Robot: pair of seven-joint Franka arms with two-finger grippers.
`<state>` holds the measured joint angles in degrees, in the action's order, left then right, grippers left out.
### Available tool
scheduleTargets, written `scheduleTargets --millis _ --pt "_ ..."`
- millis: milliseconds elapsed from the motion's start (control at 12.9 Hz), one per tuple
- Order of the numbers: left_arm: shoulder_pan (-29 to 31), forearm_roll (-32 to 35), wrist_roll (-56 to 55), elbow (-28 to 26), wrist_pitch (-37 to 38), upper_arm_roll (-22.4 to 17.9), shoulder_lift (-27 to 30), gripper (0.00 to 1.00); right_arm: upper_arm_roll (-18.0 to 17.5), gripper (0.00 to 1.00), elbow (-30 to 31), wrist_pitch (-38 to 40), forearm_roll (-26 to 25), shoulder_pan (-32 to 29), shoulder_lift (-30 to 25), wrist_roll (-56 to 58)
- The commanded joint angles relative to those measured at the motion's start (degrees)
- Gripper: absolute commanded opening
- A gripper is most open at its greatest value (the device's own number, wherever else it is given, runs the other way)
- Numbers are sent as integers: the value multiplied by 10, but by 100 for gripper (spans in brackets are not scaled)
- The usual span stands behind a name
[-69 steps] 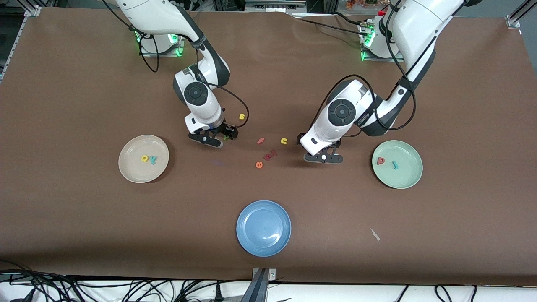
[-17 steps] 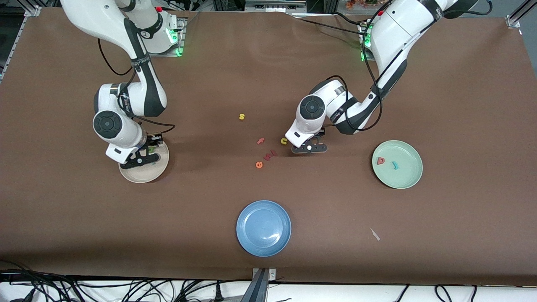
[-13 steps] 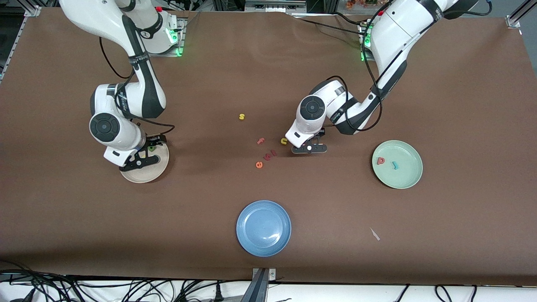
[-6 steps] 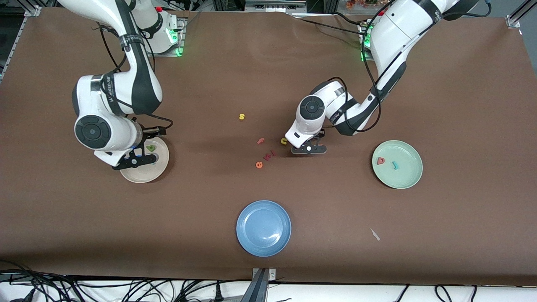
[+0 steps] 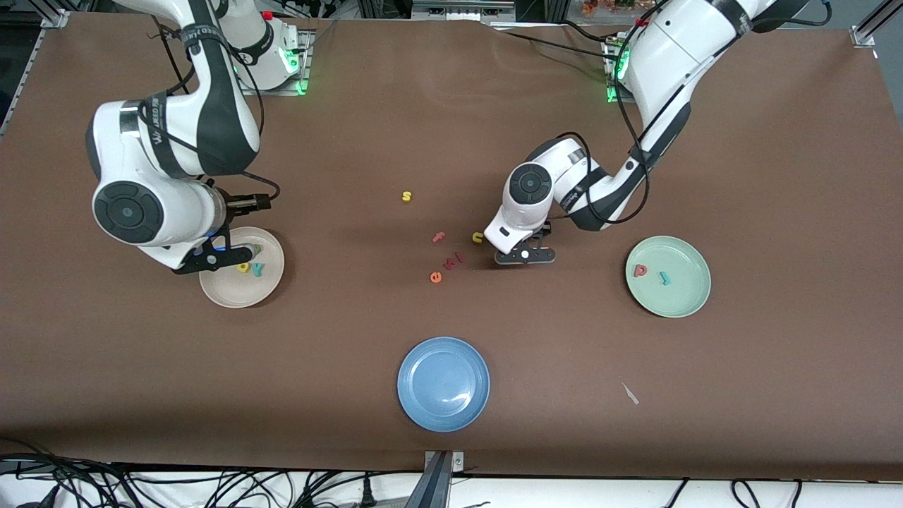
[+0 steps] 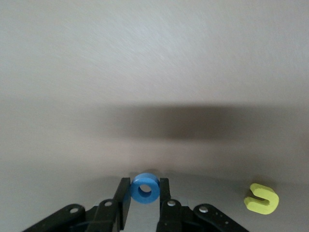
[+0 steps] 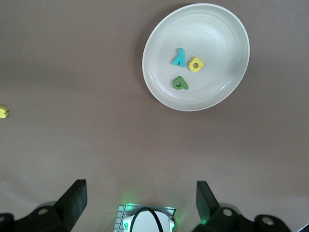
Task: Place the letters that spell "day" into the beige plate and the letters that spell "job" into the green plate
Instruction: 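Grasp the blue o with the left gripper while the right gripper withdraws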
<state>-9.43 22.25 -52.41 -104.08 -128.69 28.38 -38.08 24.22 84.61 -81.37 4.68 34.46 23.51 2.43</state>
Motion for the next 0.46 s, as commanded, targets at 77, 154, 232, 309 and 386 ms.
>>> scheduleTargets --millis 77,154,232,309,386 --pt "48 -33 93 -7 52 14 58 0 -11 100 -12 24 16 -8 -27 -14" --pt "66 -52 133 -6 70 15 70 0 -41 100 -6 20 15 -35 -42 -23" --pt "77 -58 170 -6 91 15 83 0 -96 100 6 13 8 -82 -57 -36" --pt "96 -58 201 -6 104 15 89 0 -151 100 23 -3 6 -137 -73 -46" --pt "114 -58 229 -6 114 15 93 0 -188 100 43 -18 6 -177 -92 -47"
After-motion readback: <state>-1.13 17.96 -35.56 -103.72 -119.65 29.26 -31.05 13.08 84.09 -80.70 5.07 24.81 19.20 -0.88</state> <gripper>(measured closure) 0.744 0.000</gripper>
